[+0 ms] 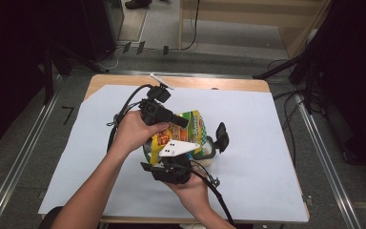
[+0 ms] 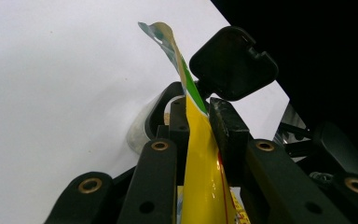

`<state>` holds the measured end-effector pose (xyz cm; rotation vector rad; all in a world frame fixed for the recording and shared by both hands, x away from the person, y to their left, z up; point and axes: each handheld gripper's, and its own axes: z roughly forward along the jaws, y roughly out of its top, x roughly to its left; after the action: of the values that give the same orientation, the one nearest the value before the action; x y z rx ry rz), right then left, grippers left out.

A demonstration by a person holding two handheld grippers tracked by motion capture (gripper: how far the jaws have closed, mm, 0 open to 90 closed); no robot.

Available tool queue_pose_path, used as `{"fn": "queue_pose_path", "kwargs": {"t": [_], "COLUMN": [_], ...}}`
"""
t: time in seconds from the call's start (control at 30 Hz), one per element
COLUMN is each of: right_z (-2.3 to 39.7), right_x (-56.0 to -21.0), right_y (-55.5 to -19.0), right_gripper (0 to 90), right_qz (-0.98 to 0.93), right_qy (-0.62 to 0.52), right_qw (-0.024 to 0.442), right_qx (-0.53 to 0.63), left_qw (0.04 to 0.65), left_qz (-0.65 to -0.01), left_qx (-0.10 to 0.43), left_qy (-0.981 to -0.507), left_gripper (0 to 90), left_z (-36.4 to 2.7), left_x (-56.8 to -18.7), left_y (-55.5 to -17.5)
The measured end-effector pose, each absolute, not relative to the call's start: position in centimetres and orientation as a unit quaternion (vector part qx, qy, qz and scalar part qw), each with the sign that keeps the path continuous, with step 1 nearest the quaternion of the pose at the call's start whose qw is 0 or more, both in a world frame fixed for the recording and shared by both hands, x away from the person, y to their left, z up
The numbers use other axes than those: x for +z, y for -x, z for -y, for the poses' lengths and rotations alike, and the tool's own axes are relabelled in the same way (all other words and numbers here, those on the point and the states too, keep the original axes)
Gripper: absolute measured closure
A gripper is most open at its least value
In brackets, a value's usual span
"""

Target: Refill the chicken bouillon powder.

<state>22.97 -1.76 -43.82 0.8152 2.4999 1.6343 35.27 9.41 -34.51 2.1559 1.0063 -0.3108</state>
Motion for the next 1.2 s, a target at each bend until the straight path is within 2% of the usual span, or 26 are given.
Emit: {"fn": "queue_pose_path", "kwargs": {"t": [0.33,0.7,1.2], "right_z": [1.9,2.2,2.1], "right_x": [-43.8,-43.6,-43.6], "right_y": [-23.1,-23.4,-23.3], "right_gripper": [68.1,68.1,68.0], "right_qz": [-0.805,-0.799,-0.803], "right_qy": [-0.268,-0.273,-0.272], "right_qw": [0.023,0.016,0.019], "right_qx": [0.528,0.535,0.531], "left_qw": [0.358,0.341,0.349], "left_qz": [-0.389,-0.399,-0.399], "left_qx": [-0.116,-0.133,-0.139], "left_qy": [-0.841,-0.841,-0.836], "left_gripper": [80.1,80.3,80.2], "left_z": [-8.8,-8.4,-8.6], "left_x": [-34.2,-34.0,-34.3], "left_y": [-35.2,-35.8,-35.8]}}
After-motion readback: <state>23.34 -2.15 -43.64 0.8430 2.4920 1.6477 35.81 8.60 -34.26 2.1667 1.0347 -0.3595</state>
